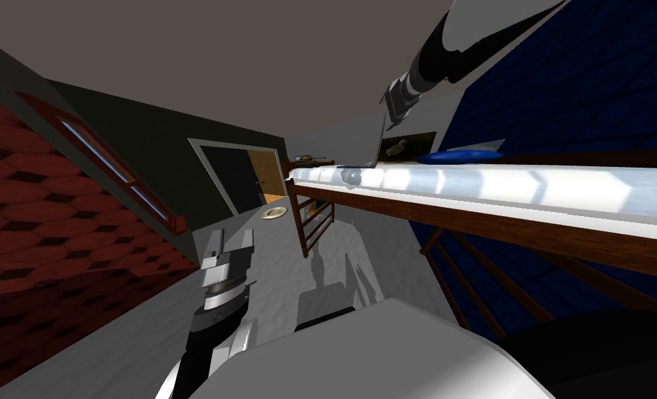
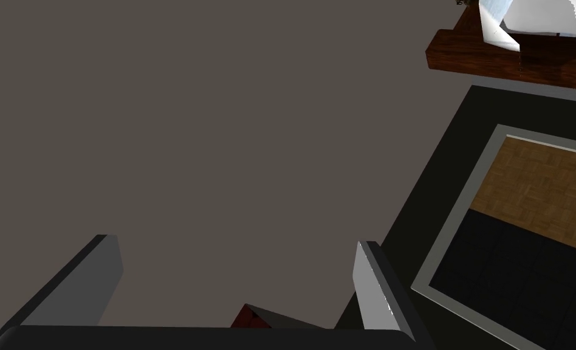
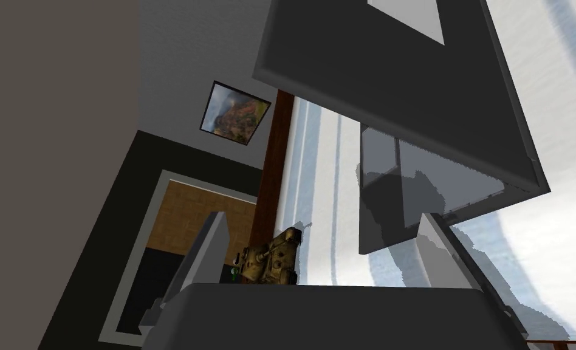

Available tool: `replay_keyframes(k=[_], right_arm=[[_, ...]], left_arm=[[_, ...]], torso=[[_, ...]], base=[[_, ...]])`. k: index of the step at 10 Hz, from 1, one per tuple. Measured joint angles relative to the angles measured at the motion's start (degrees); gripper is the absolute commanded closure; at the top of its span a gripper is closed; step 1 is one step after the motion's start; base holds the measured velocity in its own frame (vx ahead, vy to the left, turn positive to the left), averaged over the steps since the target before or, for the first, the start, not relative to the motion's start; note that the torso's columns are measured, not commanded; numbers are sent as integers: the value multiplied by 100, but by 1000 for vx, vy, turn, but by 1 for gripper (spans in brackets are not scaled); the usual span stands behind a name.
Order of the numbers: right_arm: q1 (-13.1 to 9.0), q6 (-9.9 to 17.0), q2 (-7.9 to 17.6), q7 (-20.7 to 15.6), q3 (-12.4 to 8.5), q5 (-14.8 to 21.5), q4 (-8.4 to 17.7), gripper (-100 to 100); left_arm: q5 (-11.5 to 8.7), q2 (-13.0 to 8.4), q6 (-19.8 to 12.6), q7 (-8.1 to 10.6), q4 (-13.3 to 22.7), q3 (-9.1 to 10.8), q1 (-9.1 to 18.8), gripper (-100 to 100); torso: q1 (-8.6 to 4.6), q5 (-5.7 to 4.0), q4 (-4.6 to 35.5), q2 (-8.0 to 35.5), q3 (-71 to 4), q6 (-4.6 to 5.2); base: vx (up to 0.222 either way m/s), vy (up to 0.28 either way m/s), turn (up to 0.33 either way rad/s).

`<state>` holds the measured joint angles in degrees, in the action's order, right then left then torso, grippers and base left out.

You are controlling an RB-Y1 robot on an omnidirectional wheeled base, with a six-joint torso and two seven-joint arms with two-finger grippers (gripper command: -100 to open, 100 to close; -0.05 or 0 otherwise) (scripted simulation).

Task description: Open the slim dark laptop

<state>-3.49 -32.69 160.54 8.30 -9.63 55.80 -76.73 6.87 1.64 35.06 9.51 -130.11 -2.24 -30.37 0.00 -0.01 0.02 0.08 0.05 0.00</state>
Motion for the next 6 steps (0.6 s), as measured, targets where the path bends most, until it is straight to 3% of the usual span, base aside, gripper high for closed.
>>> replay_keyframes(k=[6], right_arm=[[60, -97, 940, -1, 231, 312, 391, -100]], left_arm=[[0, -1, 0, 0, 0, 1, -1, 0]], torso=[[-7, -2, -7, -19, -13, -1]], base=[[118, -113, -5]])
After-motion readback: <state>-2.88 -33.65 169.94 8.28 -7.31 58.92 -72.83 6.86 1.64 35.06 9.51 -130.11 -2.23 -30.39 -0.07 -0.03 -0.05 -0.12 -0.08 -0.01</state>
